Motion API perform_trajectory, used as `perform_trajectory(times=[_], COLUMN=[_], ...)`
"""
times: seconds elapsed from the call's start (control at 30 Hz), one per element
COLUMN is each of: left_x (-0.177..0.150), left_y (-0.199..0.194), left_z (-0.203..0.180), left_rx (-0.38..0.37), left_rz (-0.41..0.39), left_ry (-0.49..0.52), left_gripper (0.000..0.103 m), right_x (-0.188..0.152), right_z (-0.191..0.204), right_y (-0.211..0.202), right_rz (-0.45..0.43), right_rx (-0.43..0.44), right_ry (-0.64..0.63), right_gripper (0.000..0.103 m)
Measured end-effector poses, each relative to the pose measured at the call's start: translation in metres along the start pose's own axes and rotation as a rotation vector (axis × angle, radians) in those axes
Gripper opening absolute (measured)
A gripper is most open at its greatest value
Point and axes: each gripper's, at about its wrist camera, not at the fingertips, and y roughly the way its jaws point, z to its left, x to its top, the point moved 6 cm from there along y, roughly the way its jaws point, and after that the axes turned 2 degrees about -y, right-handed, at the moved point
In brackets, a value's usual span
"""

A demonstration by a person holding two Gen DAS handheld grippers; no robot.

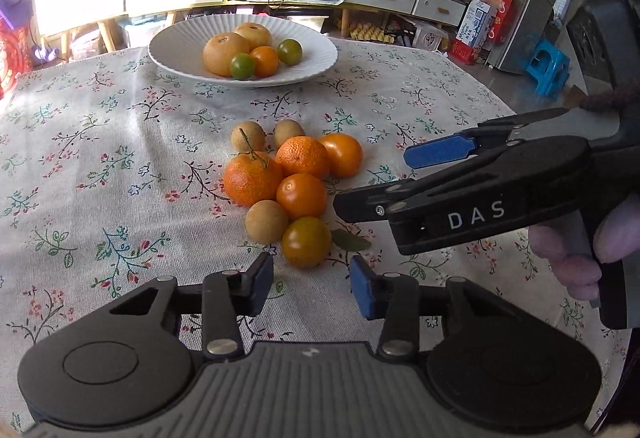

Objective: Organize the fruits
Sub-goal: 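Grasp an orange tangerine with left tool while right tool grasps another tangerine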

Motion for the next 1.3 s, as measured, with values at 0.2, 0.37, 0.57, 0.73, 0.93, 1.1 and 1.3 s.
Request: perform_trajectory(times=[0.2,0.37,0.57,0.73,0.93,1.1,1.3], left_x=[0.005,0.008,0.009,0.008,0.007,0.007,0.008], left_y=[0.007,0.011,0.013,0.013,0.014,0.013,0.013], left_z=[-0.003,-0.005,-0.004,-0.006,-0.008,-0.008,-0.006], left_rx=[0.013,0.016,0.03,0.018,0.021,0.025,0.019], left_rz=[-0.012,-0.014,-0.009,0.006,0.004,0.002,0.008], left_ry=[-0.012,-0.018,-0.017,0.006,0.029,0.031,0.017], left_gripper=[0.033,0.033,0.025,0.022,0.021,0.019,0.019], right_x=[0.004,0.007,0.009,0.01,0.01,0.01,0.01], right_z=[-0.003,-0.011,-0.011,-0.006,0.001,0.005,0.008], right_y=[0.006,0.014,0.018,0.023,0.025,0.024,0.023], right_rz=[-0.006,-0.001,-0.001,-0.004,-0.017,-0.026,-0.022], right_rx=[-0.01,-0.047,-0.065,-0.075,-0.103,-0.109,-0.1], right_ry=[-0.001,0.001,-0.023,-0.059,-0.117,-0.141,-0.146], right_gripper=[0.063,0.057,0.054,0.052,0.044,0.035,0.027])
